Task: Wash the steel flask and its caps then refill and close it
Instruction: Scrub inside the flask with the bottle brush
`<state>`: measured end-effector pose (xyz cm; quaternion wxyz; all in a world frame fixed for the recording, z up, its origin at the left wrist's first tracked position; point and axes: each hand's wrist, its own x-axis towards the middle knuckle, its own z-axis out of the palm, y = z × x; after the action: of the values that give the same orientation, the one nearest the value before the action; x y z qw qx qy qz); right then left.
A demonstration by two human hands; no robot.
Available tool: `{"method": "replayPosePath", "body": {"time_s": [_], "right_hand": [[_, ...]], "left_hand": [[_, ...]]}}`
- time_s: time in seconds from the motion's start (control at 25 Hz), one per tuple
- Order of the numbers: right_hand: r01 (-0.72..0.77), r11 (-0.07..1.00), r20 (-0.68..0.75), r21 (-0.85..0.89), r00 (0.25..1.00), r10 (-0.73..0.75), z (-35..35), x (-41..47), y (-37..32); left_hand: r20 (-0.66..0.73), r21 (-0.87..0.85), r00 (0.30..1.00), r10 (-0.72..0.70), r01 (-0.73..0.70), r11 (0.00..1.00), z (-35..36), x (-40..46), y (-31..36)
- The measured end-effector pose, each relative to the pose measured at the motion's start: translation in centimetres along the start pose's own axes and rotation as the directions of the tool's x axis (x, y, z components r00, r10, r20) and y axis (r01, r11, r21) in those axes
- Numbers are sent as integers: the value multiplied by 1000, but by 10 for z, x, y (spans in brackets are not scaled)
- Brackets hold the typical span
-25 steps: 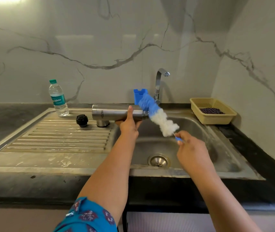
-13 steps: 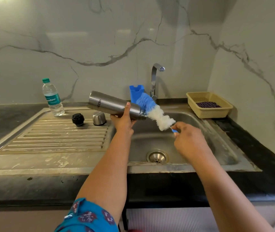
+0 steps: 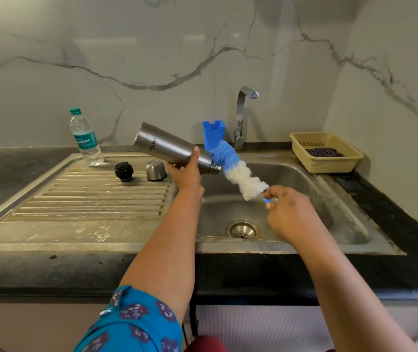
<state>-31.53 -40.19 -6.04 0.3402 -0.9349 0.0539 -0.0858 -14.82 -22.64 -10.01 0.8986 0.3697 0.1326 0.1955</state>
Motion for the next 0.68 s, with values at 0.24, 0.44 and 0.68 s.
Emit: {"method": "replayPosePath", "body": {"time_s": [0.24, 0.44, 0.68], "right_hand": [[8, 998, -5, -62, 1000, -8, -11, 5, -13], [42, 994, -37, -96, 998, -46, -19, 4, -23], [28, 979, -65, -204, 997, -42, -39, -4, -19]], "left_hand": [[26, 113, 996, 87, -89, 990, -3, 0, -7], [169, 120, 985, 23, -44, 992, 0, -8, -4], [180, 86, 981, -67, 52, 995, -7, -2, 5]]}}
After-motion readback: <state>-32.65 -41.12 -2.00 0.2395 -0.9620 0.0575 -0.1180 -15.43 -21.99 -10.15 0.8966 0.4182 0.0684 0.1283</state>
